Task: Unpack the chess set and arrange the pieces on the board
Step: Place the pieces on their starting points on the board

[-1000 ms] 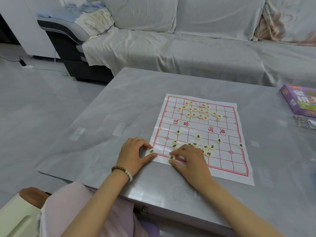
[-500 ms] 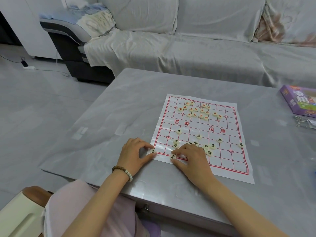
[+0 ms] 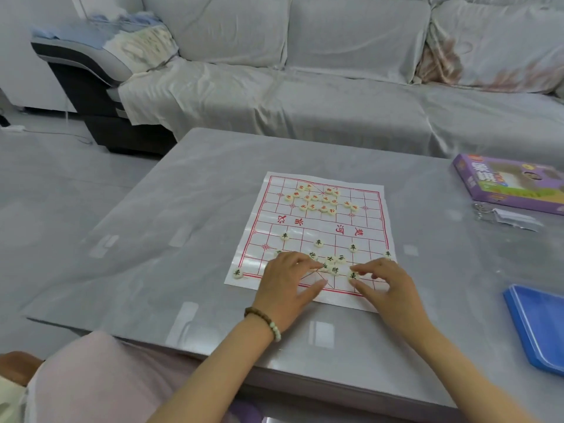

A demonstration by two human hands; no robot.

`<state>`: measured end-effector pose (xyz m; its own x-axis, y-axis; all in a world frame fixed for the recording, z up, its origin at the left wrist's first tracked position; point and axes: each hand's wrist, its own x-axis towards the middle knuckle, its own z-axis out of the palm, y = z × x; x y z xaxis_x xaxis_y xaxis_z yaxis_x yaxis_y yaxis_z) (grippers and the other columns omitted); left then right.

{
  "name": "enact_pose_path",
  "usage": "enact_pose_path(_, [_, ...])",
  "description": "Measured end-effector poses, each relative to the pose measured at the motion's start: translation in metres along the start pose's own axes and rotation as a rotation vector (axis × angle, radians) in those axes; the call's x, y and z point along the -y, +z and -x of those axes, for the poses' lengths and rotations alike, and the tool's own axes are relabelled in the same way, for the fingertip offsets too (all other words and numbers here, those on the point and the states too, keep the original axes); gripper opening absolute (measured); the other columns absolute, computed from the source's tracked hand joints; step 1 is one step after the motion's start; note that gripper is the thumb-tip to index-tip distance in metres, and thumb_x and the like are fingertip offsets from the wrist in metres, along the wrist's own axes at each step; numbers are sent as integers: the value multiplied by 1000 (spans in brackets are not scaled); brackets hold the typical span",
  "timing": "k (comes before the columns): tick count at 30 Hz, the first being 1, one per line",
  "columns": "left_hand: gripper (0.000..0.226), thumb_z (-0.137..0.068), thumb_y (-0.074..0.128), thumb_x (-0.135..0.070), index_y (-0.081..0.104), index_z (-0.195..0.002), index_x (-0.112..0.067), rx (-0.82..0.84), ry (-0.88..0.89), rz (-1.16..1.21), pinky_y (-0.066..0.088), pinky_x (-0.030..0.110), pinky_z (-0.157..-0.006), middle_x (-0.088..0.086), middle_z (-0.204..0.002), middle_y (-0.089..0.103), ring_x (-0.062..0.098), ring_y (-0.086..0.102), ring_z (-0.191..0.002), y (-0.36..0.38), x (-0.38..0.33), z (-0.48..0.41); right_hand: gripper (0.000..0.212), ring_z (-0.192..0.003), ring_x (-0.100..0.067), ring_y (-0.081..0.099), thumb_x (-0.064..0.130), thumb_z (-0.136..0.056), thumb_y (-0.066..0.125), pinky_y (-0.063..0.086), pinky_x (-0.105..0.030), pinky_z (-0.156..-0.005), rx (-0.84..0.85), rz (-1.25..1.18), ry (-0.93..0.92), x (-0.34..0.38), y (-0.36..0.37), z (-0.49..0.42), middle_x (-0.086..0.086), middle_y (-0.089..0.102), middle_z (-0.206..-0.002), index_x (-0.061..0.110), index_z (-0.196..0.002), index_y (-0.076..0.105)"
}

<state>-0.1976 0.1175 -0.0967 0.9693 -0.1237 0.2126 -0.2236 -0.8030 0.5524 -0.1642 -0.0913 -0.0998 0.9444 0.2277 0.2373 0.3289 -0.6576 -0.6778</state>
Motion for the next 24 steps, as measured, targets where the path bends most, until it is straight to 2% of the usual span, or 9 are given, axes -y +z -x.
enact_pose_path(4, [56,-91,28,-55,43,-136,-27,142,130,-19,10,18,-107,-9,-142,41,10,30,-133,38,-32,-3,19,-85,-3,54,26,-78,73,47,-34,-83,-19,40,86,-37,-31,19,24,58,-90,36,-93,67])
enact_pose_path(9, [60,-91,18,-50,28,-145,-24,279,216,-111,-7,16,-108,-8,-152,24,10,13,-141,60,-43,-5,25,-91,-1,51,26,-78,74,43,-27,-81,29,63,65,-63,-48,37,21,57,-90,43,-94,66])
enact_pose_path(14, [54,-97,19,-49,19,-147,-26,344,252,-189,-8,21,-112,-10,-155,13,8,4,-143,65,-44,-4,20,-92,-3,52,32,-77,73,43,-30,-84,30,56,45,-66,-44,36,21,56,-90,40,-96,70])
enact_pose_path(18, [63,-91,9,-55,18,-147,-28,338,259,-203,-11,19,-110,-12,-155,13,6,2,-142,65,-43,-3,24,-92,-1,52,37,-76,74,44,-32,-84,34,48,16,-66,-42,35,23,57,-92,42,-99,67])
enact_pose_path(22, [53,-98,20,-49,17,-147,-30,327,247,-186,-12,17,-109,-14,-154,12,4,2,-142,65,-43,-4,25,-91,0,53,39,-73,75,44,-30,-83,2,42,27,-66,-41,35,24,56,-92,40,-97,67])
enact_pose_path(24, [54,-97,18,-52,17,-147,-30,327,246,-181,-13,16,-108,-14,-154,12,3,2,-142,65,-43,-4,22,-90,0,52,35,-74,76,43,-28,-83,-7,44,30,-65,-40,35,22,56,-90,39,-94,68])
